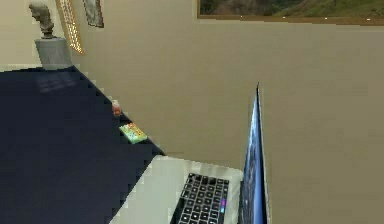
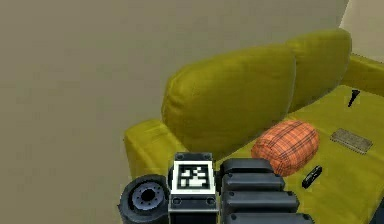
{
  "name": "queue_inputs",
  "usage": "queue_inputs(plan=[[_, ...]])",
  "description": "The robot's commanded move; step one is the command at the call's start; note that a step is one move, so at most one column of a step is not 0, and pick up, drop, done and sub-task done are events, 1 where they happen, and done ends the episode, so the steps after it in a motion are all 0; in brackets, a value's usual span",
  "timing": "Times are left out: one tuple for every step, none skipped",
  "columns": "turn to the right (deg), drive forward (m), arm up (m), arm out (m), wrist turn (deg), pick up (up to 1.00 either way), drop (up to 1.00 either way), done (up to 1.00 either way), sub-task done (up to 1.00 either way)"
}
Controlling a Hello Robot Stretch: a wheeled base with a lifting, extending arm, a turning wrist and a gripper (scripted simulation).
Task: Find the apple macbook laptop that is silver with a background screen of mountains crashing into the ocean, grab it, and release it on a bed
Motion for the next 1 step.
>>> queue_inputs(plan=[[24.0, 0.0, 0.0, 0.0, 0.0, 0.0, 0.0, 0.0, 0.0]])
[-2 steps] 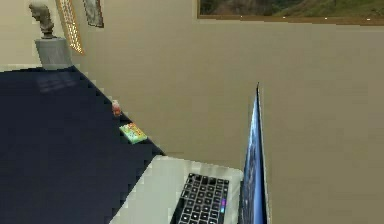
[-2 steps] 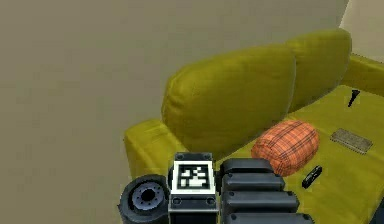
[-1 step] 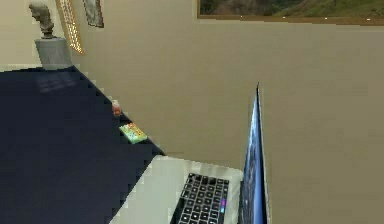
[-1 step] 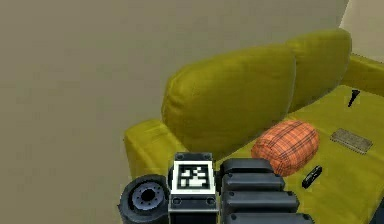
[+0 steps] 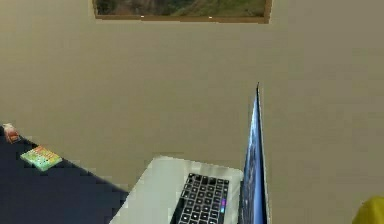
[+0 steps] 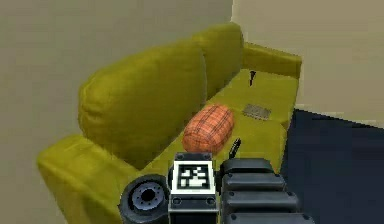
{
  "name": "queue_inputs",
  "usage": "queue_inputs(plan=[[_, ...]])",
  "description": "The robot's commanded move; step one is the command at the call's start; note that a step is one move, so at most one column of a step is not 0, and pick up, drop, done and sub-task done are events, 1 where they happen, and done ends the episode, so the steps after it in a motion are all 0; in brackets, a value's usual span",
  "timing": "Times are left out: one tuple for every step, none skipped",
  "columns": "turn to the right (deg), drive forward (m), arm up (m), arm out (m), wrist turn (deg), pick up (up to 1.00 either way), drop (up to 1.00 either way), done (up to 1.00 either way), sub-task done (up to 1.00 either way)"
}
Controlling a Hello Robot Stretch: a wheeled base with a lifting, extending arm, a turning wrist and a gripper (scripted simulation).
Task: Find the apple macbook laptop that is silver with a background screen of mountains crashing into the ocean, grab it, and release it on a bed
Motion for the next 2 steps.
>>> queue_inputs(plan=[[-18.0, 0.0, 0.0, 0.0, 0.0, 0.0, 0.0, 0.0, 0.0], [45.0, 0.0, 0.0, 0.0, 0.0, 0.0, 0.0, 0.0, 0.0]])
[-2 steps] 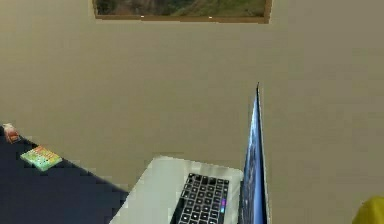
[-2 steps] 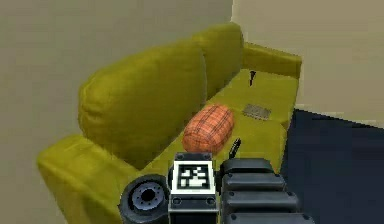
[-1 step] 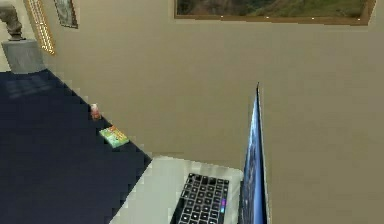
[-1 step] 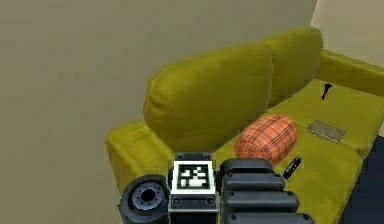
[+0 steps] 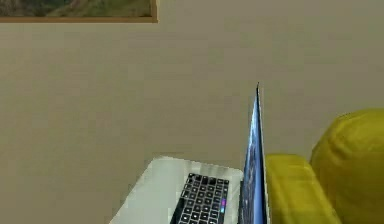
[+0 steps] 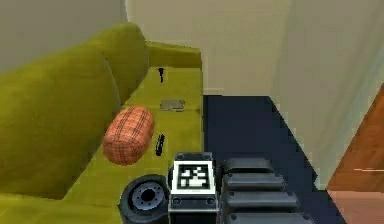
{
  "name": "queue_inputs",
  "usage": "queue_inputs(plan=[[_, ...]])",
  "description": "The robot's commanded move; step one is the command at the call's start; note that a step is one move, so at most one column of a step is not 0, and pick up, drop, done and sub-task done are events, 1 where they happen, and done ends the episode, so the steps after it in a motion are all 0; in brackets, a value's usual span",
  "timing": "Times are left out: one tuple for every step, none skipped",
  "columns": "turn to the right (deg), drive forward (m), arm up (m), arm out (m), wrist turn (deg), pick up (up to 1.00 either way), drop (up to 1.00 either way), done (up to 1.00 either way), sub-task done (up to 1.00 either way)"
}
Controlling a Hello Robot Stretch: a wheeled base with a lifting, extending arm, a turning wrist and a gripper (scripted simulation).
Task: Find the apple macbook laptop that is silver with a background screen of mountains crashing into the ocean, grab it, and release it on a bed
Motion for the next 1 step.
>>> queue_inputs(plan=[[-45.0, 0.0, 0.0, 0.0, 0.0, 0.0, 0.0, 0.0, 0.0]])
